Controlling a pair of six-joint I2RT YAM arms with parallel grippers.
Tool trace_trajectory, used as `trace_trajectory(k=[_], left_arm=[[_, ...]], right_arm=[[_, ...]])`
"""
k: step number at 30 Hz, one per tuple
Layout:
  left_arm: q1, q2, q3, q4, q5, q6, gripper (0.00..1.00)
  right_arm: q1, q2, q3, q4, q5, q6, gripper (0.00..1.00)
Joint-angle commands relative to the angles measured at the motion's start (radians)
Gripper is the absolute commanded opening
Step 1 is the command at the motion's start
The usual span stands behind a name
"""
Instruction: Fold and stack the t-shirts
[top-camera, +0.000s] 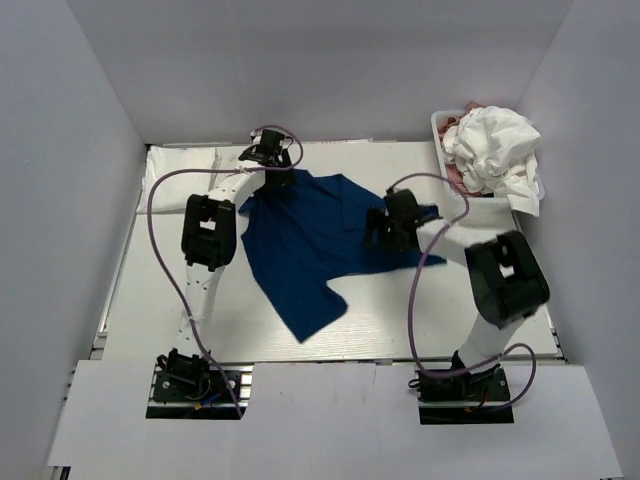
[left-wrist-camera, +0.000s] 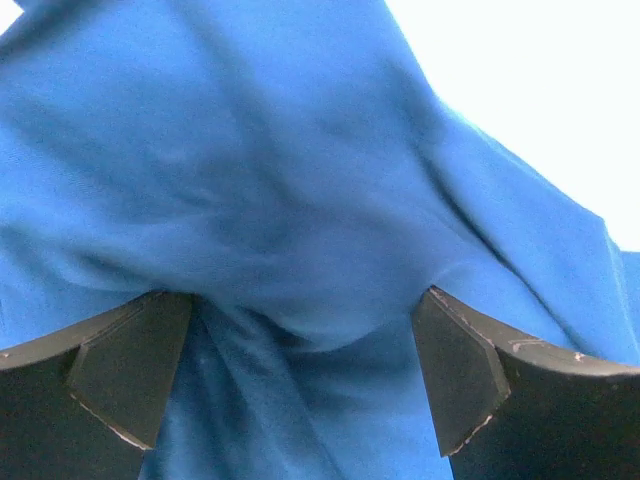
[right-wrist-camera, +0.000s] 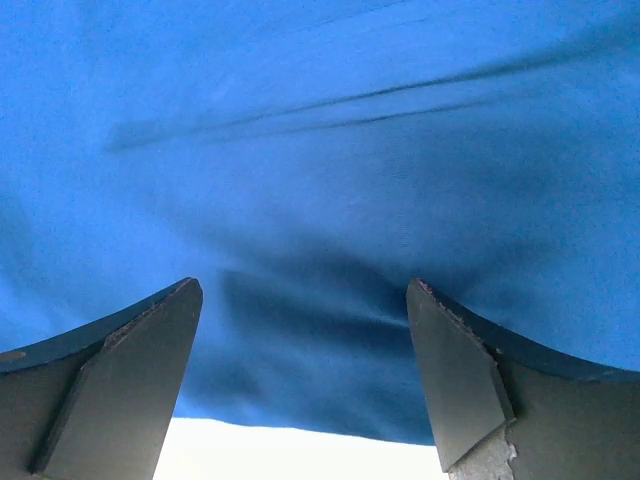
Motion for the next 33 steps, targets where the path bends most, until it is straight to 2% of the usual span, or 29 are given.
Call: trace_trajectory(k=[1,3,5,6,8,13,14,16,17,18,19,20,22,24,25,28,33], left_arm=[[-0.003,0.166,0.253,-0.041,0.061,0.086,1.0],[-0.003,0.276,0.424,-0.054,0.107,0.1,1.0],[-0.003,0.294,0.449,-0.027,0.133,0.1,1.0],[0.008,0.263,0.431,-0.008,0.17,0.091,1.0],[0.008,0.199,0.387,0.019,0.187,0.091,1.0],[-0.014,-0.083,0.184,-0.068,0.016,0.129,1.0],[-0.014,-0.192,0.146,-0.1,0.002,0.11,1.0],[-0.014,-0.312,-0.022,-0.155,-0.012,0.038,1.0],[-0.014,-0.378,-0.099,-0.183,-0.065,0.002,1.0],[-0.014,-0.516,-0.274,-0.183,-0.087,-0.056,1.0],[-0.014,-0.589,-0.367,-0.183,-0.087,-0.084,1.0],[-0.014,-0.658,-0.552,-0.173,-0.087,-0.111,1.0],[-0.014,-0.857,-0.735,-0.159,-0.063,-0.218,1.0],[-0.014,-1.014,-1.034,-0.097,0.042,-0.266,1.0],[-0.014,-1.054,-1.035,-0.097,0.064,-0.286,1.0],[-0.014,-1.131,-1.243,-0.111,0.121,-0.346,1.0],[-0.014,-1.2,-1.391,-0.142,0.121,-0.436,1.0]], right_arm=[[0.113,-0.112,-0.208,-0.058,-0.015,0.155,0.88],[0.219,-0.206,-0.269,-0.058,-0.011,0.186,0.88],[0.27,-0.273,-0.3,-0.073,0.006,0.205,0.88],[0.308,-0.319,-0.305,-0.079,0.008,0.208,0.88],[0.304,-0.382,-0.314,-0.088,0.028,0.199,0.9],[0.301,-0.505,-0.218,-0.211,0.173,0.162,0.9],[0.301,-0.508,-0.203,-0.228,0.19,0.168,0.9],[0.304,-0.543,-0.201,-0.29,0.215,0.189,0.9],[0.307,-0.551,-0.211,-0.315,0.224,0.211,0.9],[0.308,-0.566,-0.219,-0.326,0.229,0.22,0.9],[0.308,-0.584,-0.247,-0.359,0.232,0.223,0.9],[0.311,-0.586,-0.253,-0.37,0.245,0.228,0.9],[0.321,-0.601,-0.268,-0.392,0.276,0.223,0.9],[0.34,-0.6,-0.294,-0.442,0.29,0.228,0.9],[0.341,-0.6,-0.294,-0.443,0.29,0.228,0.9],[0.359,-0.591,-0.323,-0.452,0.278,0.242,0.9],[0.361,-0.58,-0.362,-0.441,0.316,0.309,0.9]])
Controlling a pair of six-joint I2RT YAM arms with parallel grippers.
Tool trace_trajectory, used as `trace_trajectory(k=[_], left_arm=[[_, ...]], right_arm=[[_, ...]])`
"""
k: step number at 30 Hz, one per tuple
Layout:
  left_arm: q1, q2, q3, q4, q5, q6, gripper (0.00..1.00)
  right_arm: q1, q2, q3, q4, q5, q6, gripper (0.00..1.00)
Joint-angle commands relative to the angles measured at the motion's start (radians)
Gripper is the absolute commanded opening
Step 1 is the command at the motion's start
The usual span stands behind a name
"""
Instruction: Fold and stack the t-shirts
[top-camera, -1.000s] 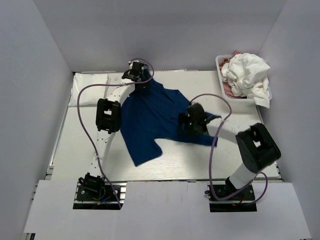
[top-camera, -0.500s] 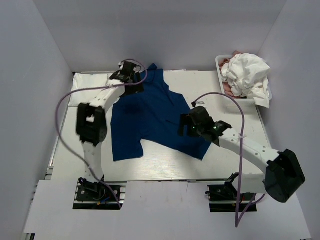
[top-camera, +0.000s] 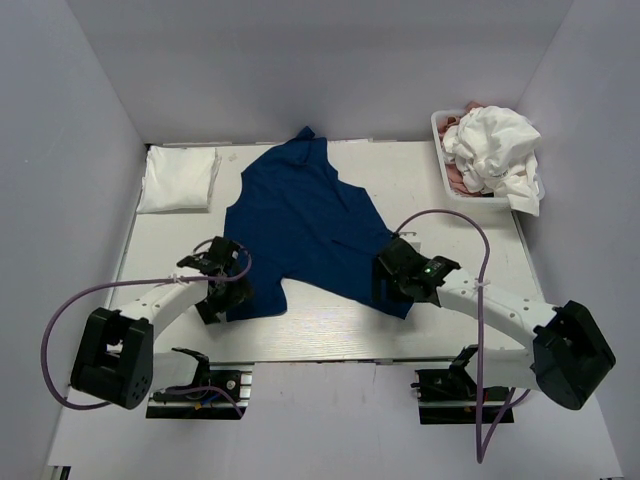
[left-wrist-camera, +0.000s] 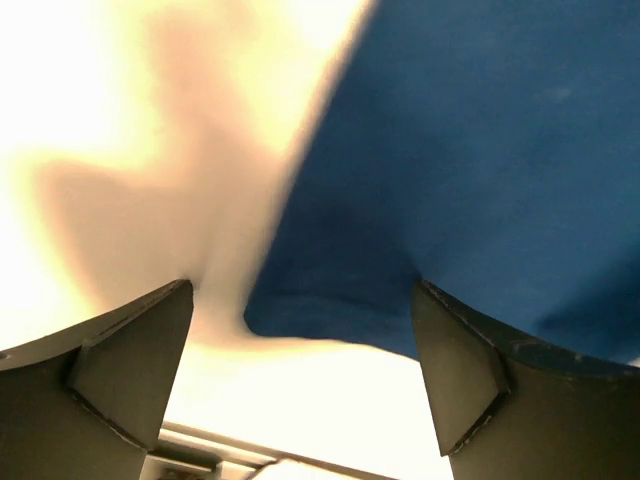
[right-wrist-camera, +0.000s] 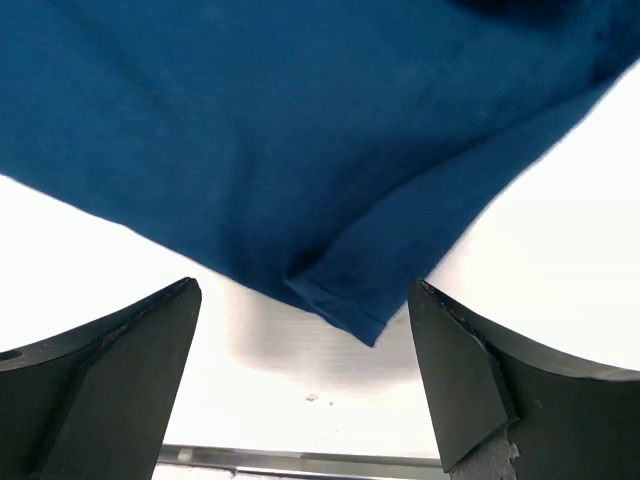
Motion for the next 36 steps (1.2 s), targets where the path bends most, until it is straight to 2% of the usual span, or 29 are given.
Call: trace_trajectory(k=[1,6,9,13,16,17,19,20,23,24,26,31,34,36], left_arm=[[-0.003,-0.061,-0.059,0.001,0.041,-0.096,1.0],[-0.003,-0.061,-0.109,0.024,0.059,-0.127,1.0],[-0.003,-0.061,-0.148,0.058,0.107,-0.127,0.93],[-0.003,-0.061,-0.183,0.115,0.159,-0.127,0.7],[-0.012,-0.071,-0.223,0.162,0.198,-0.118,0.57],[-0.012,-0.071,-0.223,0.171,0.198,-0.109,0.45],[-0.012,-0.062,-0.232,0.172,0.208,-0.109,0.24],[-0.021,-0.062,-0.232,0.185,0.219,-0.096,0.0],[-0.021,-0.062,-0.232,0.217,0.242,-0.066,0.0],[-0.021,-0.074,-0.223,0.218,0.242,-0.066,0.0],[-0.021,-0.11,-0.18,0.205,0.231,-0.053,0.0],[-0.021,-0.309,-0.049,0.213,0.198,0.08,0.0],[-0.021,-0.346,0.105,0.193,0.159,0.12,0.0],[-0.021,-0.357,0.151,0.205,0.149,0.131,0.0]], right_arm=[[0.004,0.006,-0.014,-0.01,0.072,0.08,0.9],[0.0,0.024,-0.023,0.007,0.09,0.094,0.87],[0.001,0.06,-0.02,0.007,0.098,0.094,0.83],[0.0,0.102,-0.022,-0.006,0.092,0.117,0.78],[-0.002,0.113,-0.029,-0.019,0.09,0.134,0.63],[-0.002,0.104,-0.032,-0.02,0.102,0.143,0.48],[-0.002,0.086,-0.042,-0.025,0.118,0.171,0.37],[0.001,0.058,-0.048,-0.02,0.124,0.178,0.27],[-0.003,0.011,-0.055,-0.011,0.13,0.188,0.12],[-0.002,0.0,-0.055,-0.013,0.141,0.188,0.01],[-0.003,-0.04,-0.048,-0.028,0.151,0.198,0.0],[-0.008,-0.146,-0.019,-0.036,0.234,0.217,0.0],[-0.011,-0.235,0.004,0.001,0.306,0.224,0.0],[-0.016,-0.294,0.024,0.026,0.366,0.235,0.0]])
